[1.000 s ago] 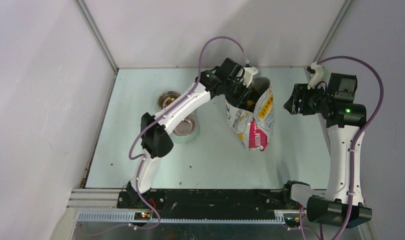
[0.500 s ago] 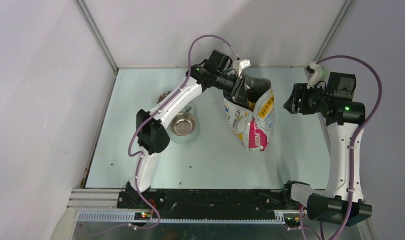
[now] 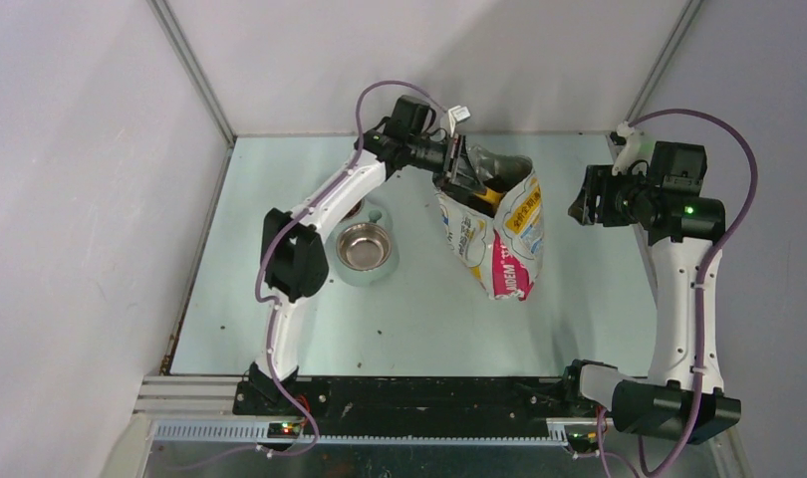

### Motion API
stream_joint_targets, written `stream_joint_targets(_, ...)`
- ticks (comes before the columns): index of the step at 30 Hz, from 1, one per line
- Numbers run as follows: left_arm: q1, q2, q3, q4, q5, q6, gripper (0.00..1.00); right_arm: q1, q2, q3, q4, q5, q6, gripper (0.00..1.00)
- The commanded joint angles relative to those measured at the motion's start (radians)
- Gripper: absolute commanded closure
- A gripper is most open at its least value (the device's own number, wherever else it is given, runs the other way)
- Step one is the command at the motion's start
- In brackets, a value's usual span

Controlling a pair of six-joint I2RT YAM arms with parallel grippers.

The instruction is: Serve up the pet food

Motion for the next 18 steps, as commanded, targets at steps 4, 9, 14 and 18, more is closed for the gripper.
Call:
stream_joint_targets(4,0.063,-0.119,0.002,0.125,0.053,-0.119,1.00,-0.005,0.002,0.033,-0.011,0.053,-0.039,0.39)
stream_joint_targets(9,0.097,-0.141,-0.021,0.131,0.045,-0.136,1.00,-0.005,0.017,0.041,-0.009,0.064,-0.054,0.39)
stream_joint_targets(14,0.131,-0.162,-0.060,0.164,0.056,-0.179,1.00,-0.005,0.043,0.058,-0.003,0.070,-0.060,0.39)
stream_joint_targets(18,0.160,-0.174,-0.098,0.196,0.065,-0.233,1.00,-0.004,0.058,0.071,-0.002,0.077,-0.061,0.39)
